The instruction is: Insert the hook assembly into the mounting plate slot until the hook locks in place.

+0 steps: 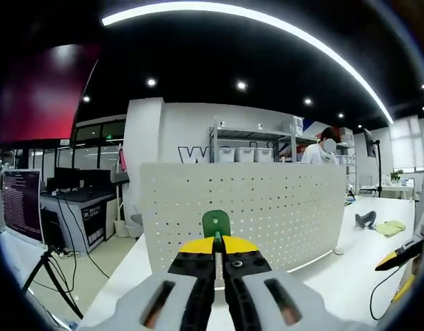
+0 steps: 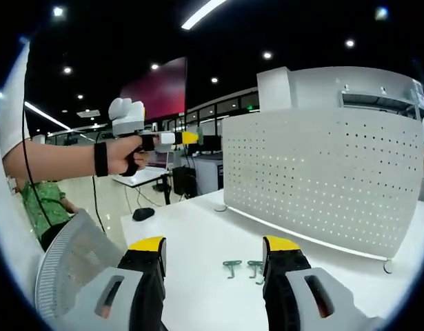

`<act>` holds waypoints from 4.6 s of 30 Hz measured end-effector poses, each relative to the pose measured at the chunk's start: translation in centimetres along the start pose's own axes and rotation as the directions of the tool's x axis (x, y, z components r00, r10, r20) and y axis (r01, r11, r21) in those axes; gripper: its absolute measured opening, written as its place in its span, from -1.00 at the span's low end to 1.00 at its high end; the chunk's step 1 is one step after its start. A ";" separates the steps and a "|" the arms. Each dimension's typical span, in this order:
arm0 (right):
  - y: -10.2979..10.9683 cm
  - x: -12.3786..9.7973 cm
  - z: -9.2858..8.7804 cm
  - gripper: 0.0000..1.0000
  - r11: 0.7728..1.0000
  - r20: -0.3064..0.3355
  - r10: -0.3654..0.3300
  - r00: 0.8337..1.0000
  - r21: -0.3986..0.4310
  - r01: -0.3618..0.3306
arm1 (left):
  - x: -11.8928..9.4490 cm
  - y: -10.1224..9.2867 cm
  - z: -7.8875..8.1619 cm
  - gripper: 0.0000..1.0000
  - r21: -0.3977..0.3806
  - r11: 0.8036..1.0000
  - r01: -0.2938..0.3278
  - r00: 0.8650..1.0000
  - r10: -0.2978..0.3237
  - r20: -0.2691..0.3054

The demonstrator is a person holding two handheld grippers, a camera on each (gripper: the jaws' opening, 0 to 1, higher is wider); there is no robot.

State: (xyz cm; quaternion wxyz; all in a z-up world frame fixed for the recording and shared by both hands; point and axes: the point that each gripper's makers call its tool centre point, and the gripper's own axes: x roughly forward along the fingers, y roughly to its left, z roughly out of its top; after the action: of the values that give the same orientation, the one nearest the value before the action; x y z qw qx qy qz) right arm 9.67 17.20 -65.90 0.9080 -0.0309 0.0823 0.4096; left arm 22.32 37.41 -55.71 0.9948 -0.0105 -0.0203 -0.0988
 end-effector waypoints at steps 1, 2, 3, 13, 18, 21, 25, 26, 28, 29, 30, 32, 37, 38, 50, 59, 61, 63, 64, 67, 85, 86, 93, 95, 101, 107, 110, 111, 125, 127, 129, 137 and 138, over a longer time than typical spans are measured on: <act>0.0 0.0 0.0 0.15 1.000 -0.002 0.001 1.000 0.000 -0.001 | 0.1 0.1 0.0 -0.97 0.006 1.000 -0.004 1.000 0.004 -0.006; 0.1 0.0 -0.1 0.15 1.000 -0.003 0.000 1.000 0.000 0.000 | 0.3 0.2 0.0 -0.97 0.005 1.000 -0.005 1.000 0.005 -0.008; 0.1 0.0 -0.1 0.15 1.000 -0.002 -0.001 1.000 -0.001 0.001 | 0.5 0.2 0.0 -0.97 0.003 1.000 -0.007 1.000 0.008 -0.007; -0.5 -0.6 -0.5 0.14 1.000 -0.024 -0.027 0.999 0.000 0.027 | 2.9 0.9 -0.5 -0.97 0.005 1.000 -0.020 0.999 0.020 -0.030; -0.6 -0.7 -0.4 0.15 0.999 -0.023 -0.033 0.999 0.003 0.033 | 3.8 1.5 -0.8 -0.97 0.013 1.000 -0.028 0.999 0.029 -0.030; -0.6 -0.7 -0.5 0.15 1.000 -0.032 -0.027 0.999 0.007 0.027 | 4.3 1.7 -0.7 -0.97 -0.011 1.000 -0.023 0.999 0.022 -0.039; -0.6 -0.6 -0.7 0.15 1.000 -0.040 -0.027 0.999 0.005 0.027 | 5.1 2.3 0.0 -0.97 -0.001 1.000 -0.031 0.999 0.030 -0.031; -0.6 -0.6 -0.7 0.15 1.000 -0.039 -0.027 0.999 0.007 0.027 | 5.3 2.4 0.2 -0.97 0.004 0.999 -0.033 0.999 0.033 -0.027; -0.6 -0.5 -0.8 0.15 1.000 -0.041 -0.029 0.999 0.008 0.029 | 5.8 2.7 0.5 -0.97 0.007 0.999 -0.035 0.999 0.036 -0.024; -0.7 -0.5 -0.8 0.15 0.999 -0.041 -0.032 0.999 0.007 0.032 | 5.9 2.7 0.5 -0.97 0.008 0.999 -0.035 0.999 0.035 -0.023; -0.7 -0.5 -0.8 0.15 0.999 -0.042 -0.034 0.999 0.009 0.035 | 6.2 2.9 0.5 -0.97 0.020 0.999 -0.037 0.999 0.038 -0.021; -0.9 -0.5 -0.8 0.14 0.999 -0.040 -0.038 0.998 0.015 0.038 | 6.5 3.1 0.6 -0.97 0.017 0.999 -0.041 0.999 0.042 -0.020; -1.3 -0.7 -1.0 0.14 0.999 -0.041 -0.050 0.998 0.018 0.051 | 7.4 3.6 0.5 -0.97 0.025 0.998 -0.051 0.999 0.051 -0.015; -1.3 -0.8 -1.0 0.13 0.998 -0.044 -0.053 0.998 0.022 0.054 | 7.6 3.7 0.4 -0.97 0.024 0.998 -0.050 0.999 0.051 -0.019; -1.4 -1.0 -1.2 0.12 0.998 -0.052 -0.061 0.997 0.021 0.062 | 9.6 4.3 1.3 -0.97 0.025 0.998 -0.053 0.999 0.053 -0.007; -1.3 -1.1 -1.3 0.11 0.998 -0.054 -0.064 0.997 0.020 0.065 | 11.0 5.0 1.2 -0.97 0.076 0.995 -0.061 0.998 0.063 -0.020; -1.4 -1.1 -1.5 0.11 0.997 -0.061 -0.067 0.996 0.022 0.068 | 11.3 5.2 1.3 -0.97 0.062 0.997 -0.055 0.998 0.057 -0.019; -1.4 -1.2 -1.5 0.11 0.997 -0.060 -0.069 0.996 0.019 0.070 | 11.7 5.5 1.4 -0.97 0.068 0.996 -0.060 0.998 0.062 -0.022; -1.4 -1.2 -1.5 0.11 0.997 -0.059 -0.069 0.996 0.022 0.070 | 11.8 5.5 1.4 -0.97 0.068 0.996 -0.059 0.998 0.061 -0.024; -1.5 -1.3 -1.6 0.11 0.997 -0.066 -0.071 0.995 0.022 0.072 | 12.1 5.7 1.5 -0.97 0.074 0.995 -0.064 0.997 0.066 -0.027; -2.0 -1.3 -1.5 0.09 0.997 -0.078 -0.078 0.994 0.012 0.079 | 14.8 7.0 2.0 -0.96 0.105 0.992 -0.070 0.997 0.075 -0.036; -2.0 -1.3 -1.6 0.09 0.997 -0.081 -0.078 0.994 0.013 0.080 | 14.9 7.1 2.0 -0.96 0.106 0.992 -0.070 0.997 0.074 -0.036; -2.2 -1.4 -1.8 0.08 0.996 -0.091 -0.089 0.992 0.011 0.090 | 16.0 7.7 2.5 -0.96 0.113 0.991 -0.071 0.997 0.075 -0.029; -2.3 -1.4 -1.8 0.08 0.996 -0.088 -0.093 0.992 0.012 0.094 | 16.3 8.0 2.6 -0.96 0.119 0.990 -0.070 0.997 0.074 -0.034; -2.5 -1.4 -1.9 0.07 0.995 -0.097 -0.098 0.990 0.001 0.099 | 17.1 8.1 3.0 -0.96 0.141 0.988 -0.066 0.997 0.072 -0.035; -2.7 -1.4 -1.9 0.07 0.994 -0.098 -0.104 0.990 0.007 0.105 | 17.8 8.6 2.8 -0.96 0.111 0.991 -0.074 0.996 0.079 -0.044; -2.8 -1.4 -2.1 0.07 0.994 -0.104 -0.106 0.989 0.011 0.108 | 18.1 8.7 2.4 -0.96 0.113 0.991 -0.075 0.995 0.081 -0.055; -2.9 -1.4 -2.1 0.07 0.994 -0.105 -0.109 0.988 0.006 0.110 | 18.3 8.7 2.2 -0.96 0.121 0.990 -0.070 0.995 0.078 -0.059; -3.1 -1.3 -2.2 0.07 0.993 -0.106 -0.113 0.988 0.018 0.115 | 18.8 8.9 1.5 -0.96 0.092 0.993 -0.078 0.992 0.087 -0.091; -3.1 -1.3 -2.2 0.06 0.993 -0.108 -0.112 0.988 0.015 0.115 | 18.8 8.7 1.5 -0.96 0.090 0.993 -0.072 0.993 0.080 -0.088; -3.1 -1.3 -2.2 0.06 0.993 -0.105 -0.112 0.988 0.016 0.114 | 18.8 8.6 1.3 -0.95 0.080 0.994 -0.069 0.993 0.076 -0.093; -3.2 -1.3 -2.2 0.06 0.993 -0.105 -0.115 0.988 0.017 0.117 | 18.9 8.7 1.4 -0.91 0.089 0.995 -0.050 0.993 0.059 -0.099; -3.2 -1.3 -2.2 0.06 0.993 -0.105 -0.114 0.988 0.016 0.117 | 18.8 8.6 1.4 -0.91 0.095 0.994 -0.049 0.993 0.059 -0.098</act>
State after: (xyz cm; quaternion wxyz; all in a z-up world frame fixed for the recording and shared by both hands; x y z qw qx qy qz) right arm 10.89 13.83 -67.87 0.9250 -0.0466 0.1320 0.3532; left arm 42.43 42.21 -53.66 0.9963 0.0400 0.0257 -0.0712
